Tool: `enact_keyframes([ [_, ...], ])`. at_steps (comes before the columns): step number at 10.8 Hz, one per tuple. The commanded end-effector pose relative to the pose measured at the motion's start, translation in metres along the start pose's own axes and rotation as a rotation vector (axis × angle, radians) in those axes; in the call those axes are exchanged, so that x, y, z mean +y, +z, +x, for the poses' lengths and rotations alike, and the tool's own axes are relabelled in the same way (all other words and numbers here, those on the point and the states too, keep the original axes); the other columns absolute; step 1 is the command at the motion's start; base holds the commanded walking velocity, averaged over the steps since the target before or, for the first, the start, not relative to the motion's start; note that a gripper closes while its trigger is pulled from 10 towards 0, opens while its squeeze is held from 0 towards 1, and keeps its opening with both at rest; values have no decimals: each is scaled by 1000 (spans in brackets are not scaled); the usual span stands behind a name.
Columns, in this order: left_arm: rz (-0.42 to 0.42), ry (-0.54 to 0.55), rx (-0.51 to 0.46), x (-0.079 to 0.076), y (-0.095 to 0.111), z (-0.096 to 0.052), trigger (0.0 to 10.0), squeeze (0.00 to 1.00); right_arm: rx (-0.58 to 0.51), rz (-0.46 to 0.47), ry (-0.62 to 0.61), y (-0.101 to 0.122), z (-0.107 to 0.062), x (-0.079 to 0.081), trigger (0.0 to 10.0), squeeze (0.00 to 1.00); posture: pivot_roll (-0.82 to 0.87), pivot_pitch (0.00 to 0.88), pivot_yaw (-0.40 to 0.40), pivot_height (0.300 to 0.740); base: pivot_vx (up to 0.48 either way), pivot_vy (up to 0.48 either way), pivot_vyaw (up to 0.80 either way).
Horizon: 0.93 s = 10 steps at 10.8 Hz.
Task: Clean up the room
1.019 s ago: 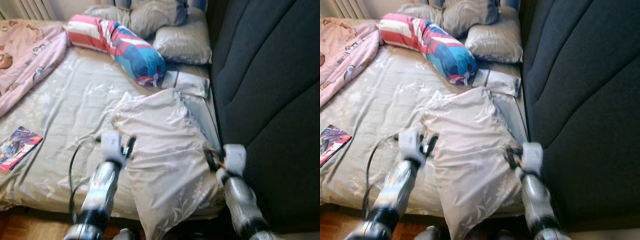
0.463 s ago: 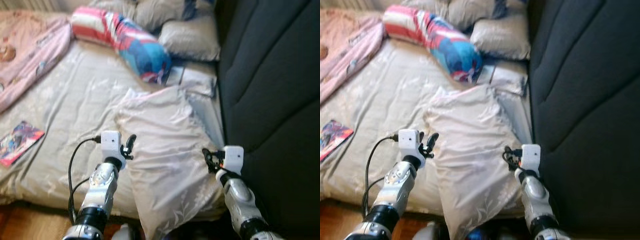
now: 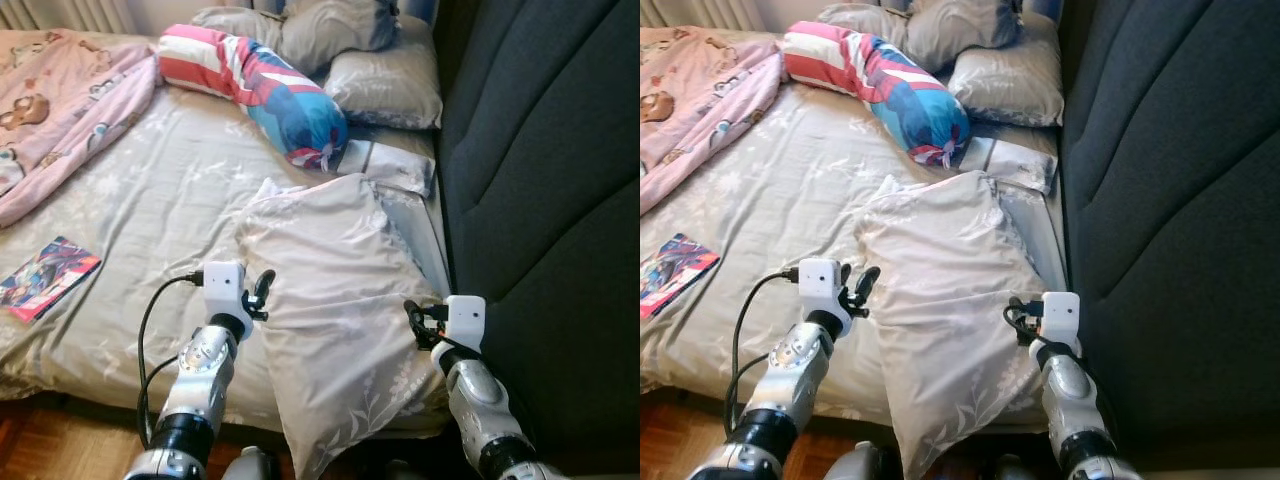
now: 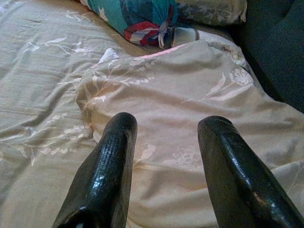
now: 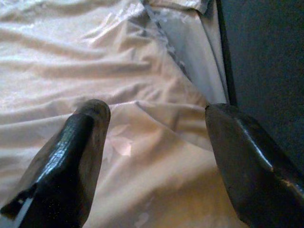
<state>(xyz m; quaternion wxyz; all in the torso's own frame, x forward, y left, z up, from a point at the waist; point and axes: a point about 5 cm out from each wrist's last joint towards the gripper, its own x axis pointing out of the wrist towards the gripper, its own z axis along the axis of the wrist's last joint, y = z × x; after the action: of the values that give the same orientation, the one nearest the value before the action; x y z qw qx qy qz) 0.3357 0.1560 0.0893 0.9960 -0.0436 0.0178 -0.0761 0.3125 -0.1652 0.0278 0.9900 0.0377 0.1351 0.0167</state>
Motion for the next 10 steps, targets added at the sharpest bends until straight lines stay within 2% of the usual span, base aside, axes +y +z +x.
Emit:
enact_keyframes([
  [1,-72,3,57,3,-6,4,10000,0,49,-11,-25,-2,2,-4,10000,0,78,217,-40,691,0,0,0],
  [2,-117,6,101,4,-6,10,10000,0,68,-30,-19,5,7,-5,10000,0,75,230,-40,691,0,0,0],
  [4,-126,-19,156,4,2,22,10000,0,89,-55,-11,25,19,-8,10000,0,79,283,-43,691,0,0,0],
  [5,-131,-19,191,5,2,27,10000,0,114,-78,-46,35,24,-16,10000,0,84,307,-44,691,0,0,0],
  [7,-176,-50,247,1,1,30,10000,0,141,-120,-24,52,30,-23,10000,0,83,353,-49,691,0,0,0],
  [9,-294,-13,282,2,-5,29,10000,0,170,-153,-56,55,29,-37,10000,0,82,395,-60,691,0,0,0],
  [10,-286,36,310,6,-12,26,10000,1000,165,-148,-59,58,28,-42,10000,0,82,408,-62,691,0,0,0],
])
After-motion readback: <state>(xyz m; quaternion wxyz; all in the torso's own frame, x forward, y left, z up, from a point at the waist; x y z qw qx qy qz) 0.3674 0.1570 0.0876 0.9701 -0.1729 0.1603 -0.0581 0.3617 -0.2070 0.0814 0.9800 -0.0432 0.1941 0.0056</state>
